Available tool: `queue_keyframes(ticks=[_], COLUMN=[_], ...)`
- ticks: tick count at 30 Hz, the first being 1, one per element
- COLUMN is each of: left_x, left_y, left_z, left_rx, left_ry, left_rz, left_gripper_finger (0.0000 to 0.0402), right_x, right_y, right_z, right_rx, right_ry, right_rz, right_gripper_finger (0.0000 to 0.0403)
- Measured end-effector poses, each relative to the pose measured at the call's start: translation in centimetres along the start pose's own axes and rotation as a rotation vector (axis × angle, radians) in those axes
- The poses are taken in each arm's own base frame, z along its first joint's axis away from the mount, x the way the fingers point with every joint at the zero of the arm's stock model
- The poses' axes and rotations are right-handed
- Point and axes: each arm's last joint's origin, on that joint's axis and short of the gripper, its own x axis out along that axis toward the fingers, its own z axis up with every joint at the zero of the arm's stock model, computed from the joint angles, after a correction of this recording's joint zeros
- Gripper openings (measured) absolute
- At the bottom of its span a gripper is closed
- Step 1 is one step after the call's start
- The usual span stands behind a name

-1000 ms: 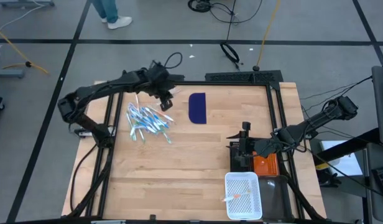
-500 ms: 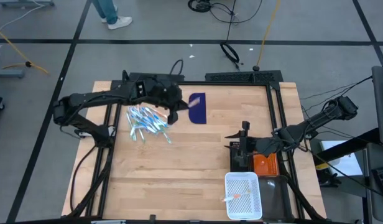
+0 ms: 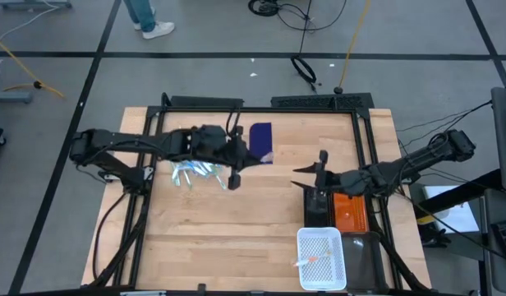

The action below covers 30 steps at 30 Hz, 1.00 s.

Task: Pick & Place Toothbrushes
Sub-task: Put the orange toothbrush into the white bin

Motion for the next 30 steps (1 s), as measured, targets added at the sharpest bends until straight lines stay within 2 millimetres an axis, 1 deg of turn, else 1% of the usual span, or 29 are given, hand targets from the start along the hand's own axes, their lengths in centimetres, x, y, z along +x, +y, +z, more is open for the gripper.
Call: queue_keyframes(ticks=[3, 5, 7, 9, 11, 13, 17, 20, 26, 28, 30], left_x=[0.6, 1.6, 2.4, 3.5, 4.4, 5.5, 7.0, 7.9, 9.0, 9.6, 10.0], left_y=[-1.1, -1.8, -2.3, -2.7, -3.2, -3.5, -3.8, -3.9, -4.2, -4.3, -4.4], left_z=[-0.2, -0.1, -0.6, -0.6, -1.1, -1.4, -2.2, -2.7, -3.3, -3.5, -3.9], left_rx=[0.02, 0.033, 0.037, 0.038, 0.043, 0.042, 0.046, 0.041, 0.024, 0.023, 0.028], left_ry=[0.004, -0.029, -0.016, -0.065, -0.06, -0.091, -0.097, -0.1, -0.127, -0.153, -0.141], left_rz=[0.025, 0.025, 0.014, 0.01, 0.001, 0.003, 0.024, 0.031, 0.037, 0.038, 0.038], left_gripper_finger=[0.0008, 0.0004, 0.0006, 0.0009, 0.0007, 0.0004, 0.001, 0.0005, 0.0011, 0.0007, 0.0004], right_x=[0.0, 0.0, 0.0, 0.0, 0.0, 0.0, -0.1, -0.1, 0.0, 0.0, 0.0], right_y=[-0.1, -0.1, -0.1, -0.1, -0.1, -0.1, 0.0, 0.0, 0.1, 0.0, -0.1], right_z=[0.4, 0.6, 0.8, 0.9, 1.0, 1.1, 1.3, 1.4, 0.7, 0.3, 0.0], right_rx=[0.009, 0.009, 0.012, 0.019, 0.024, 0.029, 0.037, 0.043, 0.076, 0.085, 0.093], right_ry=[-0.033, -0.056, -0.073, -0.085, -0.097, -0.104, -0.125, -0.134, -0.196, -0.213, -0.224], right_rz=[-0.005, -0.005, -0.006, -0.007, -0.007, 0.001, 0.046, 0.046, 0.062, 0.057, 0.051], right_gripper_finger=[0.0155, 0.0155, 0.0155, 0.0155, 0.0155, 0.0155, 0.0155, 0.0155, 0.0155, 0.0155, 0.0155])
